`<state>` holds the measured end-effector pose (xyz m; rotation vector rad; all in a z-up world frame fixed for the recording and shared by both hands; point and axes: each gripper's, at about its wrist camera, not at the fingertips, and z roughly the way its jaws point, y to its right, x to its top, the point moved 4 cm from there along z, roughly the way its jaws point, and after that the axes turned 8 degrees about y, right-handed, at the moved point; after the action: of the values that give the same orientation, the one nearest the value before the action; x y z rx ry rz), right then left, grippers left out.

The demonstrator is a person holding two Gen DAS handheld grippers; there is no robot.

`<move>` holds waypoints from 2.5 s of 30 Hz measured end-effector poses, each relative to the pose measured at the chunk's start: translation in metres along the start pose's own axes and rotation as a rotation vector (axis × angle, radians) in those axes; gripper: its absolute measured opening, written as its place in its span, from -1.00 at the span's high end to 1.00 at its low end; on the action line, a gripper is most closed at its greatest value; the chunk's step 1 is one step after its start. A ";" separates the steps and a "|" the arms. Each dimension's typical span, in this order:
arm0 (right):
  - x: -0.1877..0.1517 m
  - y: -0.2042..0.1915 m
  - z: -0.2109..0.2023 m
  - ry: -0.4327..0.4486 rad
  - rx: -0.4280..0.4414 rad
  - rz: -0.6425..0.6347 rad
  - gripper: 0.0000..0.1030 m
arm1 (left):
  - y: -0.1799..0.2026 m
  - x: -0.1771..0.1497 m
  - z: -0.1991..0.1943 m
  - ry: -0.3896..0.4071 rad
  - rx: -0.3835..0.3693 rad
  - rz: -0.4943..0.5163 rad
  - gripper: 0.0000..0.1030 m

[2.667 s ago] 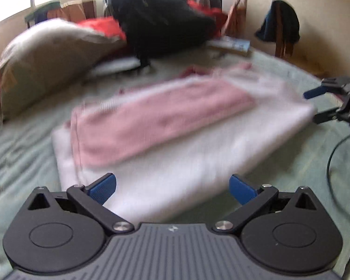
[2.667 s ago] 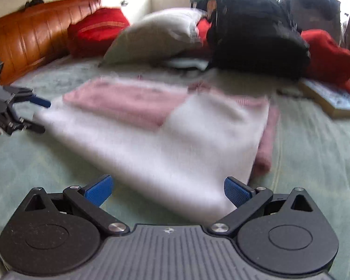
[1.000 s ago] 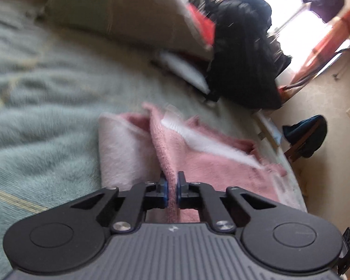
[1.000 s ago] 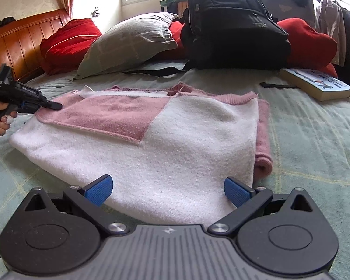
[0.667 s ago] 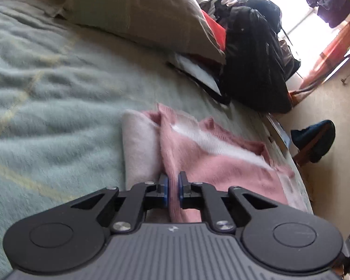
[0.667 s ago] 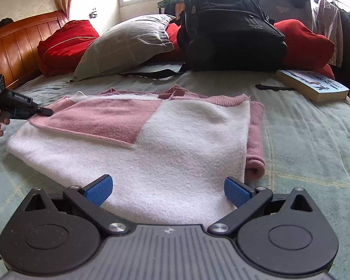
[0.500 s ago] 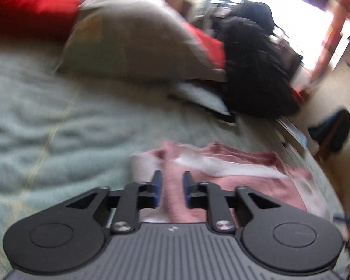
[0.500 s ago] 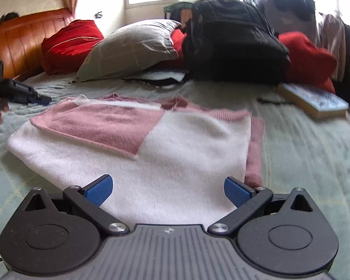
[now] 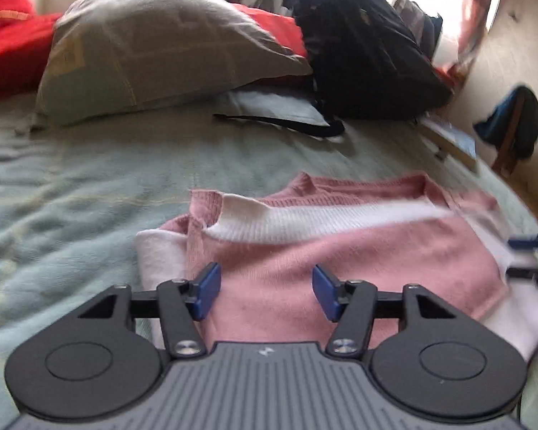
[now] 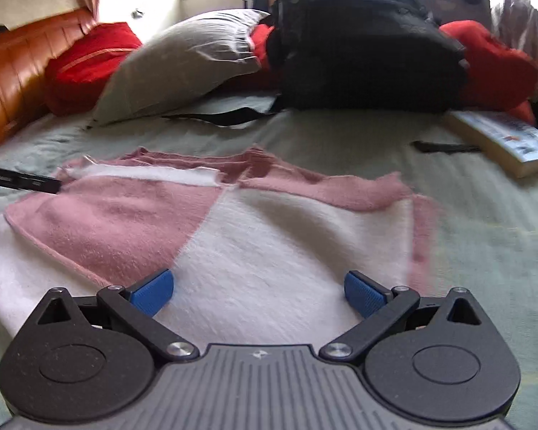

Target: Fold clothes

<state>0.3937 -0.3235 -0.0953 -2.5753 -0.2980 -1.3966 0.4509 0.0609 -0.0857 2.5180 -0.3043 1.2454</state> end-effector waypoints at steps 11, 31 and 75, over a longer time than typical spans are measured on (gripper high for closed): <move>-0.050 -0.043 -0.058 -0.042 0.067 -0.100 -1.00 | 0.051 -0.074 -0.069 -0.073 -0.091 0.241 -0.46; -0.066 -0.079 -0.086 -0.080 -0.160 -0.622 -1.00 | 0.136 -0.114 -0.089 -0.040 0.118 0.874 -0.77; -0.059 -0.116 -0.015 -0.005 -0.351 -1.138 -1.00 | 0.181 -0.124 -0.026 0.075 0.344 1.407 -0.91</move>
<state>0.3187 -0.2208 -0.1284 -2.7276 -1.8830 -1.8262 0.2991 -0.0912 -0.1368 2.3537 -2.2436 1.8583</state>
